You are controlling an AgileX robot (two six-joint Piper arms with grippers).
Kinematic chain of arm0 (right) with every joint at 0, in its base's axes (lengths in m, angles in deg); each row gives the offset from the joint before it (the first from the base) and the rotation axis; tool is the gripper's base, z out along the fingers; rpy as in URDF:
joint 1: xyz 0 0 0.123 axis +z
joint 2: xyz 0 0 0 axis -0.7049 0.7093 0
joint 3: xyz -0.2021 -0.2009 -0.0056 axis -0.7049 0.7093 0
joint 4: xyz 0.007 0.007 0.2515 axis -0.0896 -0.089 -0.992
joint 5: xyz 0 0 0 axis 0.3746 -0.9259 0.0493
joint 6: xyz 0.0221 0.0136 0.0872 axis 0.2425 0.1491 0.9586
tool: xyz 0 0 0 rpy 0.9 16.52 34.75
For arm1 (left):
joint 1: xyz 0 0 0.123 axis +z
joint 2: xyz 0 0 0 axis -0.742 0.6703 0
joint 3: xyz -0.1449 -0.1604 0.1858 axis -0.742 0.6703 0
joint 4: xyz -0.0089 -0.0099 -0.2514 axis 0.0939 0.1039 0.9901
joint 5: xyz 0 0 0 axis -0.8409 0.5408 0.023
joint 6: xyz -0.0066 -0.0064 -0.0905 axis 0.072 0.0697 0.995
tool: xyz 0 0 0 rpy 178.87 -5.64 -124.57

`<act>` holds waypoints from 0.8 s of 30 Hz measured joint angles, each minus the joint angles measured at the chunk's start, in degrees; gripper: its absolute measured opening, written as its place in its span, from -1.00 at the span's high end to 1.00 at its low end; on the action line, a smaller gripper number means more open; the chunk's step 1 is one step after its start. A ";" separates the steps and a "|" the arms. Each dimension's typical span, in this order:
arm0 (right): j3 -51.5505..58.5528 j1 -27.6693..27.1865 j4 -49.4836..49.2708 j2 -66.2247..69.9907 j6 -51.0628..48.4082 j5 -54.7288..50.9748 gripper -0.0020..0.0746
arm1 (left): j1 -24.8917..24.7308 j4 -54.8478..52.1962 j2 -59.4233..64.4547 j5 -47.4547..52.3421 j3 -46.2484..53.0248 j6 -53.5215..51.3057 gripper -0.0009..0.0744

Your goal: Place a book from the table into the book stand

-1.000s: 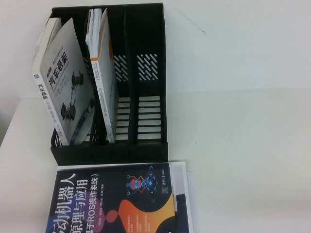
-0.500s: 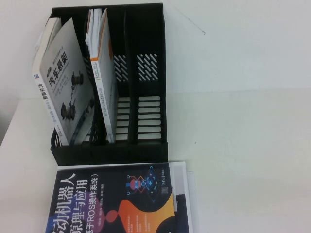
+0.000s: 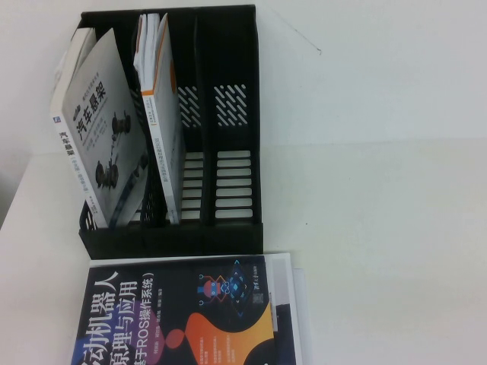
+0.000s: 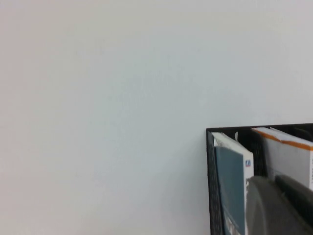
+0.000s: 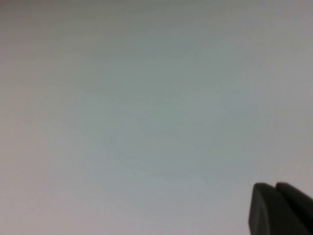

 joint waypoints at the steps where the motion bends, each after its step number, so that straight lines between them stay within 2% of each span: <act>1: -1.03 0.00 -0.10 0.00 -0.44 -4.86 0.95 | 0.00 0.00 0.00 1.83 -1.68 -0.42 0.99; 8: -18.95 0.00 2.78 1.88 -1.26 -50.39 0.95 | 0.00 -1.95 5.15 18.84 -14.19 -1.76 0.99; 13: -30.05 0.00 2.90 12.47 -1.26 -70.89 0.95 | 0.00 -6.02 17.08 31.79 -23.99 -0.17 0.99; 19: -37.44 0.00 -1.82 28.48 -1.60 -82.83 0.95 | 0.00 -9.77 27.70 31.79 -28.94 0.59 0.99; 24: -39.51 0.00 -7.89 37.71 -1.91 -80.79 0.95 | -0.47 -10.12 34.79 33.29 -28.58 9.05 0.99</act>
